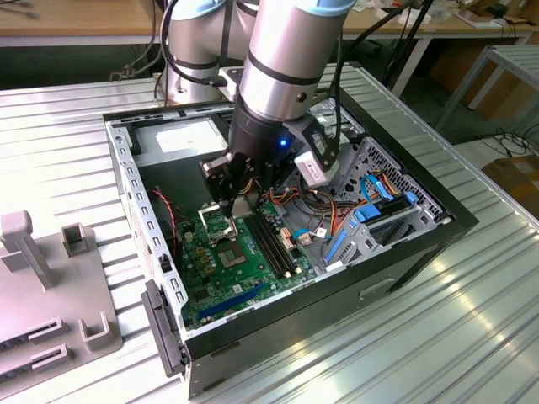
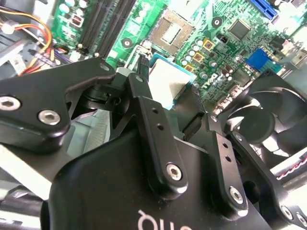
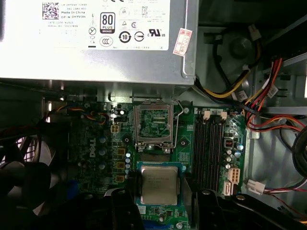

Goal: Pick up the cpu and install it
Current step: 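Place the cpu into insertion slot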

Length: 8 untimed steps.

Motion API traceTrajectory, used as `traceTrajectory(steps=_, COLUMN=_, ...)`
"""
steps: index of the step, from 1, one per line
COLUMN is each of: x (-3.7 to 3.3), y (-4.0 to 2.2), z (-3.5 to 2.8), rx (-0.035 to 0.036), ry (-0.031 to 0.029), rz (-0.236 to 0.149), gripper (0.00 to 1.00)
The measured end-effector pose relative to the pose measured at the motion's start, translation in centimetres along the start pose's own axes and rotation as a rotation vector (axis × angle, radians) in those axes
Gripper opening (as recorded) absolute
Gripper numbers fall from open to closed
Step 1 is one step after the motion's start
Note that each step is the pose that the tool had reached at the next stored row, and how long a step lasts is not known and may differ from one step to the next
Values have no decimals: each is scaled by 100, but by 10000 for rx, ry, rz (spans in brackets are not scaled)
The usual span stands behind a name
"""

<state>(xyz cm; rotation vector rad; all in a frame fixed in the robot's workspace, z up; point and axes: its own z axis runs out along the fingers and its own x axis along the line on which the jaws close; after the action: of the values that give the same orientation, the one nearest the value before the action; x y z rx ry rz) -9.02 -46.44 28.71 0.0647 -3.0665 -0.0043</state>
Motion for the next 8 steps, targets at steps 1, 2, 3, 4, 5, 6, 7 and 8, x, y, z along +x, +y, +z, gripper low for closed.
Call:
traceTrajectory(steps=1, x=9, y=0, z=18, rx=0, ry=0, rz=26, gripper=47)
traceTrajectory(steps=2, x=13, y=-1, z=39, rx=-1, ry=1, rz=41, gripper=47)
traceTrajectory(steps=3, x=12, y=-12, z=58, rx=3, ry=2, rz=41, gripper=47)
traceTrajectory(steps=4, x=11, y=-29, z=78, rx=1, ry=1, rz=41, gripper=47)
traceTrajectory(steps=5, x=10, y=-46, z=98, rx=-1, ry=0, rz=42, gripper=47)
traceTrajectory(steps=6, x=9, y=-58, z=124, rx=-4, ry=-1, rz=50, gripper=47)
traceTrajectory(steps=7, x=8, y=-61, z=142, rx=-4, ry=0, rz=60, gripper=47)
traceTrajectory(steps=8, x=7, y=-62, z=160, rx=-2, ry=0, rz=62, gripper=47)
